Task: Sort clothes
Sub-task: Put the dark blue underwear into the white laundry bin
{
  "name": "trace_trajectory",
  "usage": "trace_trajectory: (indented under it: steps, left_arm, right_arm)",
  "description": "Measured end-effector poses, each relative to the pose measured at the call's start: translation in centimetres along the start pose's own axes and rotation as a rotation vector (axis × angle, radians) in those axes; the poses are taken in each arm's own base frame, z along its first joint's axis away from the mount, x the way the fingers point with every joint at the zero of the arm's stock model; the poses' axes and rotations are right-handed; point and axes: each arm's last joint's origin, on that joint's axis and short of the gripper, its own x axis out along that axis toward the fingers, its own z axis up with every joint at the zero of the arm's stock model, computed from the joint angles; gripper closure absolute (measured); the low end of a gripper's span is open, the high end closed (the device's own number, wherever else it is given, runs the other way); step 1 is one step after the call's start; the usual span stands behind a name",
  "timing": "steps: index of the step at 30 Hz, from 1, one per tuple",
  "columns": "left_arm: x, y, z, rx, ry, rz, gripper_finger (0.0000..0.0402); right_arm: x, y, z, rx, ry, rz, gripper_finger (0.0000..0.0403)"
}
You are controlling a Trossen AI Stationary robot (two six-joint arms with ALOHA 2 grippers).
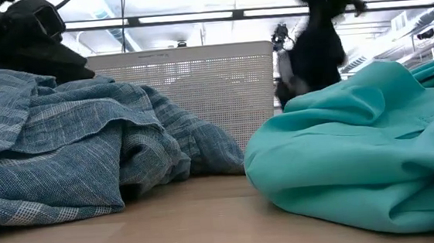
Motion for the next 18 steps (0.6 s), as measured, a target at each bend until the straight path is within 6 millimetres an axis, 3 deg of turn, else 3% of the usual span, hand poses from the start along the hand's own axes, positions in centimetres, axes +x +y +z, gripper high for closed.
trace_trajectory:
  steps: [4, 9, 13, 18]
  left_arm:
    - [0.4, 0.1, -0.4, 0.005, 0.016, 0.034, 0.0285]
    - [0.9, 0.0, -0.6, -0.008, 0.019, 0.040, 0.0285]
    - [1.1, -0.3, -0.5, -0.019, -0.002, 0.018, 0.0285]
    - [1.2, -0.6, -0.4, -0.001, -0.019, -0.001, 0.0285]
  right_arm:
    - [-3.2, 1.6, 5.1, -0.051, -0.161, 0.058, 0.0391]
    - [-4.6, 5.2, 9.8, -0.126, -0.305, 0.161, 0.0391]
    - [-3.3, 8.7, 11.9, -0.185, -0.341, 0.242, 0.0384]
    - [0.3, 12.4, 12.6, -0.218, -0.323, 0.226, 0.0361]
